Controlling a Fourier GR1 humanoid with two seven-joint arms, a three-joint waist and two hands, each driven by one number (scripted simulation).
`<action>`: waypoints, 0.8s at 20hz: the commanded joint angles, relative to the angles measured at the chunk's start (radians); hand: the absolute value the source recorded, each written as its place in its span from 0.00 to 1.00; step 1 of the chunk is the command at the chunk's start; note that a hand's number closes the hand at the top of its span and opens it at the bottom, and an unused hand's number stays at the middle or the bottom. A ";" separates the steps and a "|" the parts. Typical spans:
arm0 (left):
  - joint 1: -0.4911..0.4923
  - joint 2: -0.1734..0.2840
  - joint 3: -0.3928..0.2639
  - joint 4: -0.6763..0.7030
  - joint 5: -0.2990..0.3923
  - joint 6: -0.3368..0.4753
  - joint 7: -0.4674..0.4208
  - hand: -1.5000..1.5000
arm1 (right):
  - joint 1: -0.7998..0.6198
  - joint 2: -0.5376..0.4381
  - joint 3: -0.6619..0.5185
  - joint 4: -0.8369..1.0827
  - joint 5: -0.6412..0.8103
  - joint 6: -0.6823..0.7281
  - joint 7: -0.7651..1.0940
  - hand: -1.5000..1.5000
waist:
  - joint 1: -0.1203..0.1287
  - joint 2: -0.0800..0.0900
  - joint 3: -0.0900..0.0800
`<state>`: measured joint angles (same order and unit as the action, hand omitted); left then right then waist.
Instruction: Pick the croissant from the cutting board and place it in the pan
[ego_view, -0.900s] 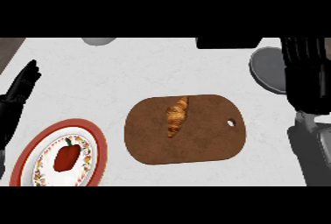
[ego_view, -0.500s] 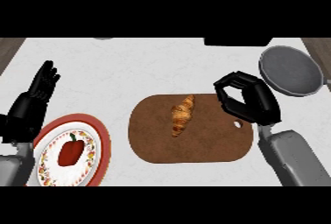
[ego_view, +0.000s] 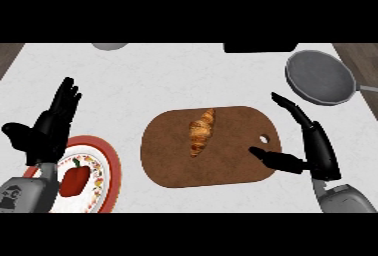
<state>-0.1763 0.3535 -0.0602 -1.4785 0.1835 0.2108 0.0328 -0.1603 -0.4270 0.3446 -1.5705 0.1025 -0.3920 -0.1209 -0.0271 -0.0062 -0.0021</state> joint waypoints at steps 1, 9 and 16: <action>-0.041 -0.010 0.012 0.019 -0.003 0.012 0.030 0.50 | 0.041 -0.154 0.026 -0.214 0.088 0.056 0.204 0.00 | -0.003 -0.002 -0.001; -0.018 0.006 0.021 -0.032 0.011 -0.018 0.050 0.50 | -0.210 -0.332 -0.011 -0.421 0.045 0.368 0.738 0.00 | 0.028 0.001 -0.001; -0.099 -0.054 -0.008 0.074 -0.052 -0.011 0.009 0.50 | -0.535 -0.176 0.060 -0.291 0.128 0.494 0.943 0.00 | 0.040 0.008 0.001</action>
<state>-0.2379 0.3231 -0.0543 -1.4438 0.1614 0.1953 0.0505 -0.5354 -0.6703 0.3742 -1.9157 0.1976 0.0319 0.7115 0.0062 -0.0011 -0.0022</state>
